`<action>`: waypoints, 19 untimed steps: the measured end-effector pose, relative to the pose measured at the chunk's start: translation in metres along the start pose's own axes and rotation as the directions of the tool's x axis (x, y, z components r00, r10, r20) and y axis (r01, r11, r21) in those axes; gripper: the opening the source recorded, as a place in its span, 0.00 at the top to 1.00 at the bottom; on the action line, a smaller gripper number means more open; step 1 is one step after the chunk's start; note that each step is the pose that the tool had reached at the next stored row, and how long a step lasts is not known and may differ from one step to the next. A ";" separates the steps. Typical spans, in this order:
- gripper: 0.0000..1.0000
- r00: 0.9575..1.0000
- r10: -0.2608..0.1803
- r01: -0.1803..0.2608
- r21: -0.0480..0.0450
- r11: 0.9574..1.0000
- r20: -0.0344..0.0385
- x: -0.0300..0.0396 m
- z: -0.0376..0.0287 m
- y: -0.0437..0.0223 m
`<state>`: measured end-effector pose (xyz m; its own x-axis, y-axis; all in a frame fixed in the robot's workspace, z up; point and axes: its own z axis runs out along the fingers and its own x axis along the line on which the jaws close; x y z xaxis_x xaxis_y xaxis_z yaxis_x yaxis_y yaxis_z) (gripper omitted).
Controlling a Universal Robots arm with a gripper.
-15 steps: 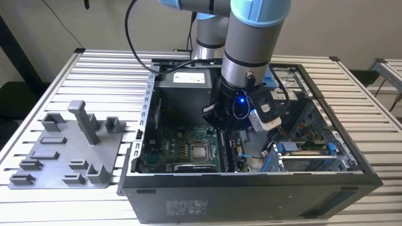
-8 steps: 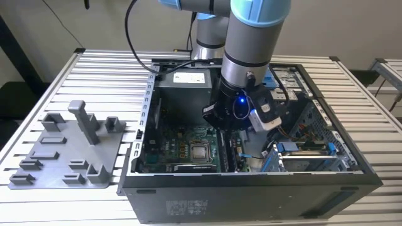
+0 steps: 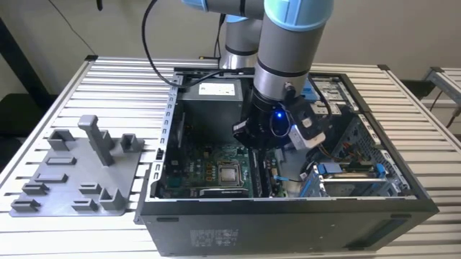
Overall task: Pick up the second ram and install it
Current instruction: 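Press down the second ram until it locks into place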
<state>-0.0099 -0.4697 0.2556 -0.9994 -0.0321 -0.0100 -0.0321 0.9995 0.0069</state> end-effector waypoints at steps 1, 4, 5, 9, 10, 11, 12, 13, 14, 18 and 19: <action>0.89 1.000 -0.013 0.013 0.000 1.000 0.001 0.0000 0.0000 0.0000; 0.89 0.998 -0.058 0.058 0.000 0.998 0.001 0.0000 0.0000 0.0000; 0.89 0.997 -0.073 0.073 -0.001 0.997 0.002 0.0000 0.0000 0.0000; 0.89 0.991 -0.131 0.131 -0.001 0.991 0.003 0.0001 0.0001 0.0000; 0.89 0.990 -0.144 0.144 -0.001 0.990 0.003 0.0002 0.0002 0.0000; 0.89 0.987 -0.158 0.158 -0.001 0.987 0.003 0.0002 0.0003 0.0000; 0.89 0.985 -0.173 0.173 -0.001 0.985 0.003 0.0003 0.0003 0.0000; 0.89 0.982 -0.188 0.188 -0.001 0.982 0.003 0.0003 0.0004 0.0000; 0.89 0.979 -0.204 0.204 -0.002 0.979 0.003 0.0004 0.0006 0.0000; 0.89 0.964 -0.266 0.266 -0.002 0.964 0.003 0.0008 0.0014 0.0000; 0.89 0.960 -0.281 0.281 -0.003 0.960 0.003 0.0009 0.0015 0.0000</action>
<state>-0.0107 -0.4697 0.2541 -0.9502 -0.3114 -0.0141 -0.3115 0.9502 0.0063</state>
